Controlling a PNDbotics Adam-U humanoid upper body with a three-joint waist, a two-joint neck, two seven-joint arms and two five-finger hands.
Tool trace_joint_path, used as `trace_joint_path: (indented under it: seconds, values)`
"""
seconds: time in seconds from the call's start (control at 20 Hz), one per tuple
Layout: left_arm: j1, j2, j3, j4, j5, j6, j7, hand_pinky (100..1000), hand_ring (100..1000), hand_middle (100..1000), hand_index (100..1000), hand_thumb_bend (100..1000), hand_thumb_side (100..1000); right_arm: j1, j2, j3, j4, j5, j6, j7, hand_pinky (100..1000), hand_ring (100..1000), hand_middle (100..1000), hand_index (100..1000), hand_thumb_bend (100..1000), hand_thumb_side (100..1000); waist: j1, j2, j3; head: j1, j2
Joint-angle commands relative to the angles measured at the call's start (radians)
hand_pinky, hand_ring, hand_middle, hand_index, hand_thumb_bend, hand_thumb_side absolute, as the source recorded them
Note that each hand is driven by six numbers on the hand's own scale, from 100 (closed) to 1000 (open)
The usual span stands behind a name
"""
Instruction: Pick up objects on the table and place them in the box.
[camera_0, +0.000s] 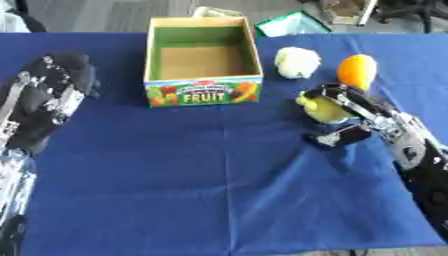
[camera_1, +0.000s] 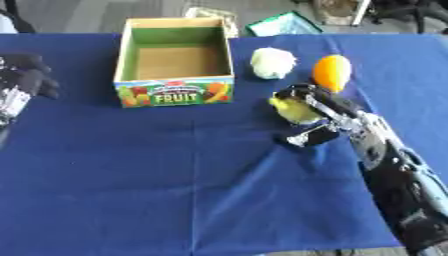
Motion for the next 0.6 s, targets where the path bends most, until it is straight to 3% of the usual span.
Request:
trace_joint_path:
  seconds: [0.05, 0.4, 0.6]
  values:
    - [-0.010, 0.010, 0.000, -0.016, 0.002, 0.000, -0.002, 574, 601, 595, 718, 391, 368, -0.012, -0.035, -0.012, 0.001, -0.026, 0.023, -0.016, 824, 797, 704, 867, 461, 234, 0.001, -0.012, 0.000, 0.001, -0.011]
    - [-0.011, 0.011, 0.000, -0.017, 0.002, 0.000, -0.002, 574, 602, 596, 719, 392, 367, -0.008, -0.038, -0.020, 0.008, -0.153, 0.089, 0.034, 808, 781, 675, 854, 433, 237, 0.000, -0.013, 0.000, 0.001, -0.013]
    - [-0.011, 0.011, 0.000, -0.017, 0.002, 0.000, -0.002, 574, 602, 596, 719, 391, 367, -0.007, -0.045, -0.026, 0.006, -0.183, 0.122, 0.050, 800, 775, 669, 852, 404, 216, 0.000, -0.013, 0.000, 0.001, -0.014]
